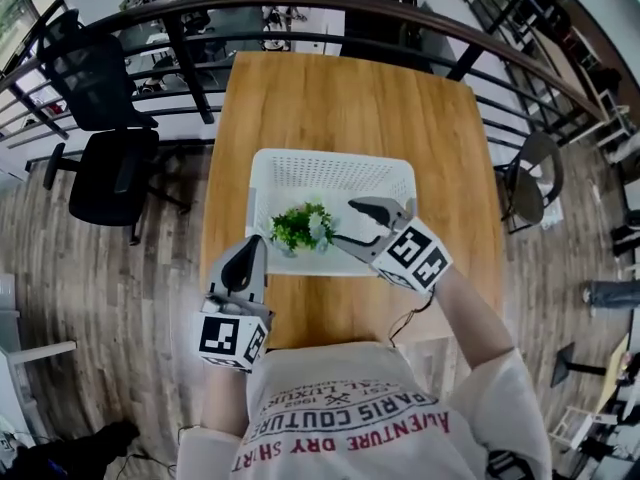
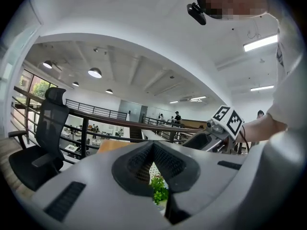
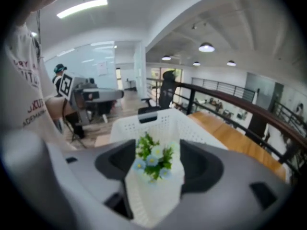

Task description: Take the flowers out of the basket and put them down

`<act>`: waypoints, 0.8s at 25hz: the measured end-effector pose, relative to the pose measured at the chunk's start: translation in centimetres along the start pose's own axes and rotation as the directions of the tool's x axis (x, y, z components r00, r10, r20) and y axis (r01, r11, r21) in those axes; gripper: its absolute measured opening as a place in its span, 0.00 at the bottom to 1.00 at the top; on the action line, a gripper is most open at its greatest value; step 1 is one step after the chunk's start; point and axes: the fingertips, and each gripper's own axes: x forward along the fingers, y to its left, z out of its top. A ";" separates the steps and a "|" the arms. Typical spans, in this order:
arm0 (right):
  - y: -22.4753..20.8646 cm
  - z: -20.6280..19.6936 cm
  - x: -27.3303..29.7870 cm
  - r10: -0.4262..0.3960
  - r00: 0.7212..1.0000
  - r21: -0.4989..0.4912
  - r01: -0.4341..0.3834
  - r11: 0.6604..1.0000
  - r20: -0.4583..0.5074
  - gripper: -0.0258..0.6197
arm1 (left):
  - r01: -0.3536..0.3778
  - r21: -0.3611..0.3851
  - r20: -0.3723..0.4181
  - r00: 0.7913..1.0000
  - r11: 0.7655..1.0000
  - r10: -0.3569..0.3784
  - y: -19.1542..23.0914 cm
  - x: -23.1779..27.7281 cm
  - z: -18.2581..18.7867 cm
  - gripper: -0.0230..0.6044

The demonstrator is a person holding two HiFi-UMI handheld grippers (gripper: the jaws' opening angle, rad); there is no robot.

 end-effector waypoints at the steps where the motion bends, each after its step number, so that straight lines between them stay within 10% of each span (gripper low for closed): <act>1: -0.4 -1.1 0.9 0.030 0.999 -0.013 -0.031 0.999 -0.038 0.51 | -0.004 -0.009 -0.007 1.000 1.000 0.004 0.1 0.2 -0.3 0.05; 6: -1.5 -5.7 5.0 0.030 0.978 -0.041 -0.039 0.998 -0.206 0.76 | -0.012 -0.017 -0.041 0.999 1.000 0.012 0.7 1.0 -1.9 0.05; 12: 1.9 -10.0 8.5 0.241 0.897 0.029 -0.248 0.968 -0.371 0.83 | -0.054 -0.048 -0.068 0.996 0.997 0.050 2.2 1.4 -2.6 0.05; 20: 1.1 -13.6 13.3 0.232 0.883 0.023 -0.244 0.970 -0.407 0.84 | -0.092 -0.066 -0.092 0.992 0.994 0.086 4.2 1.5 -3.6 0.05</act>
